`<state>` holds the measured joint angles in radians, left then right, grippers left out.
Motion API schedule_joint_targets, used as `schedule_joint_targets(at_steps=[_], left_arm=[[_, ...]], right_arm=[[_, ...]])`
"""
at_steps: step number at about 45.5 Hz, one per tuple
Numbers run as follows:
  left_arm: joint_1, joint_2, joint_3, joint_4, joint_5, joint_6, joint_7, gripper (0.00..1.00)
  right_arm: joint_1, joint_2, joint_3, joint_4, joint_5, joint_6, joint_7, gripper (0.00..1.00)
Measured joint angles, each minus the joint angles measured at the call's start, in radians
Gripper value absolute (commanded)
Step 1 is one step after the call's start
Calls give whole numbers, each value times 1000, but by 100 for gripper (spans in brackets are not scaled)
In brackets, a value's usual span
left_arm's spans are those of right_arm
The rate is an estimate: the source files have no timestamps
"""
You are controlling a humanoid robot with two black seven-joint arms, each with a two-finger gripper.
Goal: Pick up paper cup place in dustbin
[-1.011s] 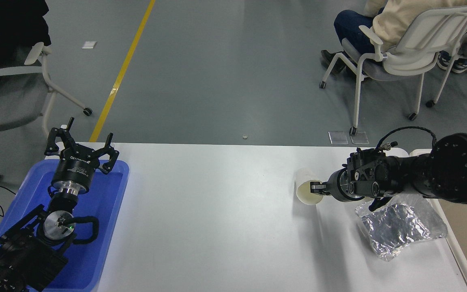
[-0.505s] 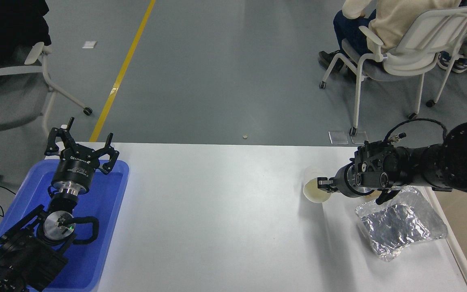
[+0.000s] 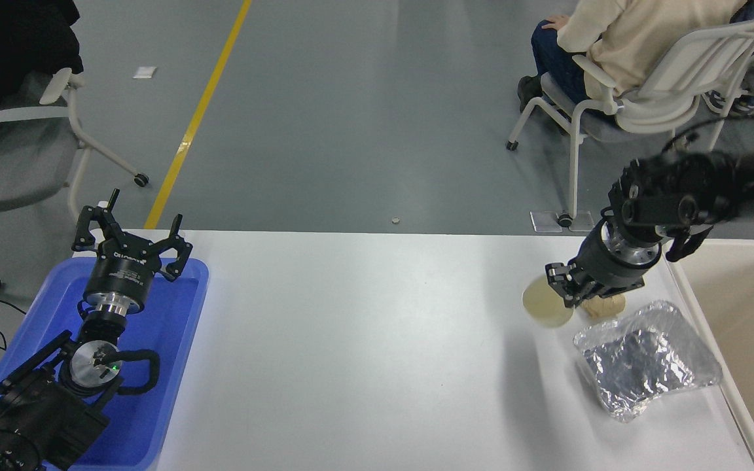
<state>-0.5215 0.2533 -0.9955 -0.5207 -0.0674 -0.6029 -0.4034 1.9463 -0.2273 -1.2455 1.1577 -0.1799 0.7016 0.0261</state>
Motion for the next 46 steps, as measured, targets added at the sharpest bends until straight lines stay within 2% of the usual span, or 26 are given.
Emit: schedule_joint_targets(at_steps=[27,46], left_arm=[[0,1,0,1,0,0,0,100],[1,1,0,1,-1,1,0,100]], right_arm=[[396,-43,-84,131,-53,79,0,0],[469,-91,-162,148,-64,83,0,0]])
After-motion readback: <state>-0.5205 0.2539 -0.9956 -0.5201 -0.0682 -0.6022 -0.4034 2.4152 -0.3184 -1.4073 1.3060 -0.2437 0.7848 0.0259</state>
